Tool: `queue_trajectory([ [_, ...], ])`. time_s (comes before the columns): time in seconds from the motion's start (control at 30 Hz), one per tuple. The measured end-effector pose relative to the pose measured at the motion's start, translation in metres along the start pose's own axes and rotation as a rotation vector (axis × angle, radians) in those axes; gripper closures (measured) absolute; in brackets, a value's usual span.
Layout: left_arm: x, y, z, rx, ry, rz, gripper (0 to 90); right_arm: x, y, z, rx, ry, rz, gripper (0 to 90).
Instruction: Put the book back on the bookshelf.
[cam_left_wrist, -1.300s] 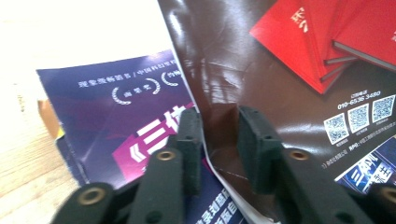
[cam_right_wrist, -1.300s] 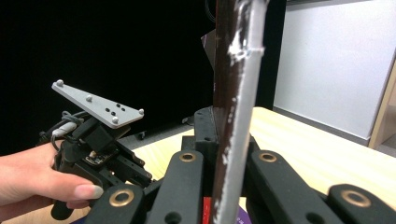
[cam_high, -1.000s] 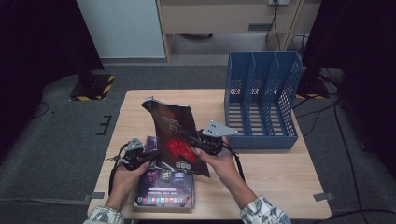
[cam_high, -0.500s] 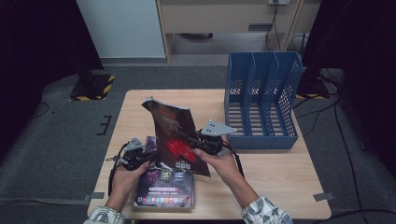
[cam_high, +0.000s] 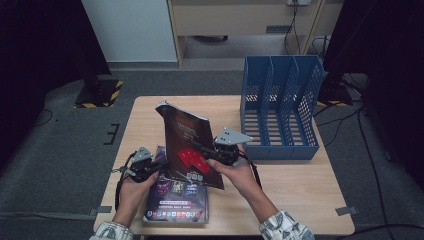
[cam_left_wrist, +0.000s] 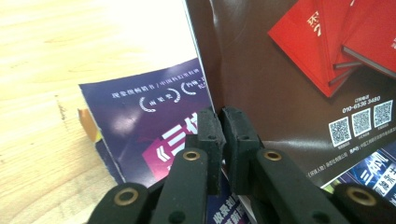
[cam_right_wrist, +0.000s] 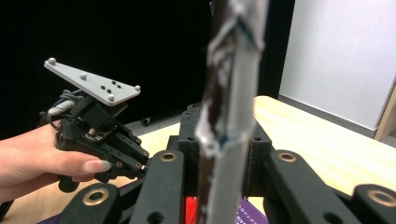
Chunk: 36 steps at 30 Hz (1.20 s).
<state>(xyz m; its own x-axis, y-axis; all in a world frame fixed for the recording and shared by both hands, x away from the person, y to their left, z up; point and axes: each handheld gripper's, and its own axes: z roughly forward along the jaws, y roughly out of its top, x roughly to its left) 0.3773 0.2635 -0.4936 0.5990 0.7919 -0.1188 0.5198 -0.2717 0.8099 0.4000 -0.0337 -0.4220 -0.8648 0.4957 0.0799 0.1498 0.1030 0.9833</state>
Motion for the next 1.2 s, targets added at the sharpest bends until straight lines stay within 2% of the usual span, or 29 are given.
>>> queue_trajectory([
  [0.5,-0.0014,0.0016,-0.0022,-0.011,0.019,0.024,85.9,-0.0020,0.0023,-0.0027,-0.001,-0.016,0.007,73.8],
  [0.93,-0.0023,0.0022,-0.0037,-0.021,0.027,0.031,86.1,-0.0024,0.0044,-0.0018,0.010,-0.011,0.029,60.4],
  [1.2,-0.0026,0.0024,-0.0039,-0.023,0.028,0.034,86.3,-0.0026,0.0065,-0.0022,0.013,-0.003,0.026,56.1],
])
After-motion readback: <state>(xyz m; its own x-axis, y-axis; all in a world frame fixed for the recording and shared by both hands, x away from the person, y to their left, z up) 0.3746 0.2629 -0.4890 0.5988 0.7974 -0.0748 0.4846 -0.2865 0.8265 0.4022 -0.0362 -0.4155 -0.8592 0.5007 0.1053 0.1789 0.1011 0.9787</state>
